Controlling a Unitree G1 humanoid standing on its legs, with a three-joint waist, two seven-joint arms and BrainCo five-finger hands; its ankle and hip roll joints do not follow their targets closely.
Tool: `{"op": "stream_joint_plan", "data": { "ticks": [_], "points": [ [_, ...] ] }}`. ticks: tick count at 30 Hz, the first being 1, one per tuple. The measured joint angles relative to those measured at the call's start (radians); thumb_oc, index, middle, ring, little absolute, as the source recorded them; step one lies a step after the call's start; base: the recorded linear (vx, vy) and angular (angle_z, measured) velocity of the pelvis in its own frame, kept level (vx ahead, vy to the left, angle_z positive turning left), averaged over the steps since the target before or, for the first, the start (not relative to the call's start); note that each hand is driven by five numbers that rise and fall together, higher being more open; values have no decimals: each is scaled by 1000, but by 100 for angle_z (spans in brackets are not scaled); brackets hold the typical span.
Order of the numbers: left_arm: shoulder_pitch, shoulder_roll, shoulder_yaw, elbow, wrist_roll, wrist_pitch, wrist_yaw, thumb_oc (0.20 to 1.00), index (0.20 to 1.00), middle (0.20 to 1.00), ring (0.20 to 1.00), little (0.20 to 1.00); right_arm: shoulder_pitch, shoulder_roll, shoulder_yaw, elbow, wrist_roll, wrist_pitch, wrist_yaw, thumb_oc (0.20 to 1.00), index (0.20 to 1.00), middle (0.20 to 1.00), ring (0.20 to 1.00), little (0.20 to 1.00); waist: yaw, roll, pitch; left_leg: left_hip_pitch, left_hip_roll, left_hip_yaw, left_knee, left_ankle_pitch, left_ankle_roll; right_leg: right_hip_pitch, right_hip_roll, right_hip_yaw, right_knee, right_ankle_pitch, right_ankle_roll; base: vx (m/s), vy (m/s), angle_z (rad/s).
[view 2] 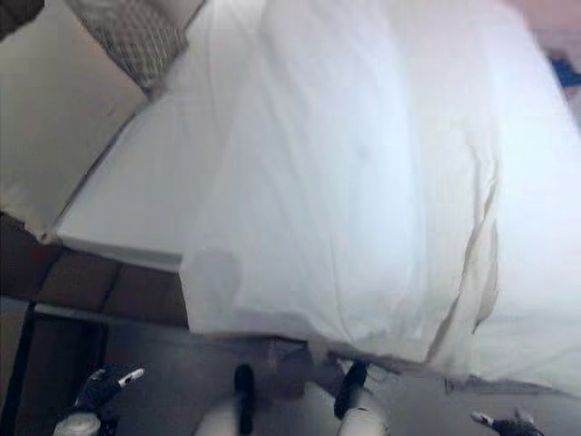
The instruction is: Make the bed
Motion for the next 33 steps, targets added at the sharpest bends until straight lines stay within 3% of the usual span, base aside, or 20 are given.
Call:
{"op": "stream_joint_plan", "data": {
  "ticks": [1, 3, 4, 6, 8, 10, 13, 16, 17, 19, 20, 22, 24, 26, 33],
  "points": [
    [52, -30, 42, -164, -48, -30, 14, 1000, 1000, 1000, 1000, 1000, 48, 37, -23, -179, 33, -9, -13, 1000, 1000, 1000, 1000, 1000, 0, 8, -24, 41, -1, 1, -29, 7, -5, 42, 15, -6, -29, 8, -1, 120, 32, 3],
    [68, -54, 60, -251, -120, -104, 27, 1000, 1000, 1000, 1000, 1000, 83, 55, 6, -301, 47, -74, -3, 1000, 1000, 1000, 1000, 1000, 4, 24, -96, 72, 4, 0, -67, 17, -7, 74, 31, -11, -66, 20, 3, 209, 38, -1],
    [60, -58, 61, -305, -150, -105, 27, 1000, 1000, 1000, 1000, 1000, 60, 62, 4, -333, 53, -77, -4, 1000, 1000, 1000, 1000, 1000, 5, 27, -127, 81, 4, 2, -80, 17, -8, 82, 32, -18, -78, 20, 5, 256, 42, 1],
    [73, -59, 55, -589, -212, -122, -9, 1000, 1000, 1000, 1000, 1000, 51, 94, 29, -564, 106, -112, 18, 1000, 1000, 1000, 1000, 1000, 3, 29, -177, 177, 7, 11, -139, 28, -12, 171, 52, -22, -138, 35, 14, 160, 35, -6],
    [24, -48, 20, -633, -214, -163, -53, 1000, 1000, 1000, 1000, 1000, 7, 95, 71, -602, 123, -150, 53, 1000, 1000, 1000, 1000, 1000, 2, 31, -265, 184, 6, 25, -162, 26, -14, 164, 54, -16, -154, 33, 20, 149, 39, -12],
    [-26, -42, -12, -616, -278, -172, -106, 1000, 1000, 1000, 1000, 1000, -35, 100, 94, -615, 173, -159, 96, 1000, 1000, 1000, 1000, 1000, 0, 35, -302, 204, -1, 30, -178, 30, -15, 176, 57, -8, -159, 37, 24, 111, 40, -14],
    [-73, -33, -87, -590, -334, -152, -167, 1000, 1000, 1000, 1000, 1000, -66, 98, 157, -611, 236, -155, 146, 1000, 1000, 1000, 1000, 1000, 0, 28, -305, 209, -2, 33, -182, 32, -14, 174, 59, -2, -163, 42, 23, -46, 32, -10],
    [-299, 23, -302, -523, -352, -127, -201, 1000, 1000, 1000, 1000, 1000, -279, 87, 373, -595, 257, -124, 184, 1000, 1000, 1000, 1000, 1000, 0, 13, -261, 93, -7, 38, -124, 44, -7, 55, 49, 25, -126, 65, 3, -285, 24, -13],
    [-357, 30, -335, -509, -352, -128, -200, 1000, 1000, 1000, 1000, 1000, -330, 89, 397, -595, 257, -125, 187, 1000, 1000, 1000, 1000, 1000, -3, 10, -248, 60, -6, 34, -104, 44, -7, 27, 43, 28, -116, 68, -1, -231, 27, -5],
    [-598, 1, -476, -422, -355, -129, -193, 1000, 1000, 1000, 1000, 1000, -546, 128, 472, -509, 266, -125, 185, 1000, 1000, 1000, 1000, 1000, -1, 16, -149, -45, -10, 19, -29, 45, -4, -64, 31, 42, -67, 81, -19, -200, 36, 0],
    [-642, -2, -502, -402, -355, -129, -193, 1000, 1000, 1000, 1000, 1000, -589, 134, 481, -480, 266, -123, 185, 1000, 1000, 1000, 1000, 1000, -1, 18, -130, -65, -10, 15, -19, 45, -3, -82, 28, 45, -63, 78, -17, -227, 24, -2],
    [-810, -7, -575, -317, -363, -131, -171, 1000, 1000, 1000, 1000, 1000, -761, 142, 516, -370, 295, -112, 153, 1000, 1000, 1000, 1000, 1000, -2, 29, -33, -163, -12, 8, 54, 42, -1, -178, 12, 64, 0, 78, -29, -227, 17, -2],
    [-872, -16, -594, -298, -364, -132, -157, 1000, 1000, 1000, 1000, 1000, -815, 136, 520, -358, 310, -109, 136, 1000, 1000, 1000, 1000, 1000, -3, 31, 11, -222, -18, -2, 92, 37, 2, -238, 2, 73, 44, 72, -38, -106, -4, 2],
    [-978, -34, -601, -252, -391, -134, -124, 1000, 1000, 1000, 1000, 1000, -920, 115, 537, -350, 342, -109, 110, 1000, 1000, 1000, 1000, 1000, -9, 33, 112, -362, -21, -21, 211, 16, 6, -380, -20, 112, 156, 50, -56, -92, -3, -1],
    [-1084, -65, -630, -201, -429, -135, -67, 1000, 1000, 1000, 1000, 1000, -1086, 108, 561, -317, 415, -115, 76, 1000, 1000, 1000, 1000, 1000, -3, 30, 163, -785, -7, -64, 574, -84, 0, -811, -61, 201, 506, -45, -106, -88, -31, -5]
  ]
}}
